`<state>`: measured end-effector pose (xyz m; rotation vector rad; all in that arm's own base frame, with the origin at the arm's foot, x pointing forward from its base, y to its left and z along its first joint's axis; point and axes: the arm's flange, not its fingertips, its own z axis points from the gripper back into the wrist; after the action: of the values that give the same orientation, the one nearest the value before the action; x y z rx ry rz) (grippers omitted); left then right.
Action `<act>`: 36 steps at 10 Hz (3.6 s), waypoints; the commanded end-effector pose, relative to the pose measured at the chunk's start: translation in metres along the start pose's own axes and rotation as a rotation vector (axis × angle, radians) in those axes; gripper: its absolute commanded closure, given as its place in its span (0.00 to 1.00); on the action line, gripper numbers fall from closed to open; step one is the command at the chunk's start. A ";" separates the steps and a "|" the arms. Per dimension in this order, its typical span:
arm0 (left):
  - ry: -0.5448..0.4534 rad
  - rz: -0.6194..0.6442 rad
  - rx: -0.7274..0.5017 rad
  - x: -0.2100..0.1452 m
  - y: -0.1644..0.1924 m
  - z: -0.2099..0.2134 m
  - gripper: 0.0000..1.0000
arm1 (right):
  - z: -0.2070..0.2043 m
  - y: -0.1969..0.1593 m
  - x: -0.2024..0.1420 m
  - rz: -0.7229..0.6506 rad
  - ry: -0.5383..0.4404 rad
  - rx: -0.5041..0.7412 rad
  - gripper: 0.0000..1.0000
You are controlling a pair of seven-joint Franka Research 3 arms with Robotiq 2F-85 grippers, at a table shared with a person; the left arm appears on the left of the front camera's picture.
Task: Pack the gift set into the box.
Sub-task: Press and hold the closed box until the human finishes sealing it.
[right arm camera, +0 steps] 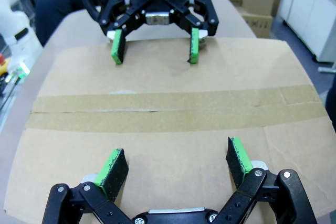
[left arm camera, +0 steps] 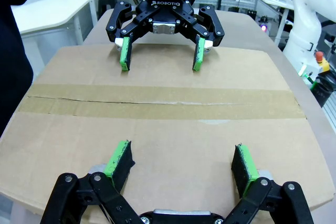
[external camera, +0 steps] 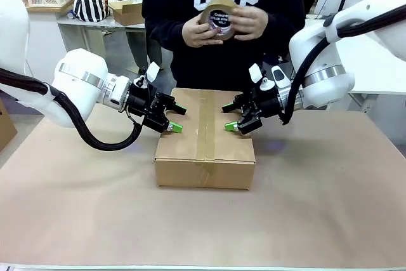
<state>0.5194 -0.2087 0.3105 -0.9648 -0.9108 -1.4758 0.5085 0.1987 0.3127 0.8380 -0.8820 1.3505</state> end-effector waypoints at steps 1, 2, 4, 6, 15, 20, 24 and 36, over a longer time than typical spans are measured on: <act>0.005 0.004 0.001 -0.003 -0.001 0.000 0.00 | -0.001 0.001 -0.003 0.000 0.012 -0.005 0.00; 0.005 0.004 0.001 -0.003 -0.001 0.000 0.00 | -0.001 0.001 -0.003 0.000 0.012 -0.005 0.00; 0.005 0.004 0.001 -0.003 -0.001 0.000 0.00 | -0.001 0.001 -0.003 0.000 0.012 -0.005 0.00; 0.005 0.004 0.001 -0.003 -0.001 0.000 0.00 | -0.001 0.001 -0.003 0.000 0.012 -0.005 0.00; 0.005 0.004 0.001 -0.003 -0.001 0.000 0.00 | -0.001 0.001 -0.003 0.000 0.012 -0.005 0.00; 0.005 0.004 0.001 -0.003 -0.001 0.000 0.00 | -0.001 0.001 -0.003 0.000 0.012 -0.005 0.00; 0.005 0.004 0.001 -0.003 -0.001 0.000 0.00 | -0.001 0.001 -0.003 0.000 0.012 -0.005 0.00; 0.005 0.004 0.001 -0.003 -0.001 0.000 0.00 | -0.001 0.001 -0.003 0.000 0.012 -0.005 0.00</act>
<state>0.5194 -0.2087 0.3105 -0.9648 -0.9108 -1.4758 0.5085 0.1987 0.3127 0.8381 -0.8820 1.3505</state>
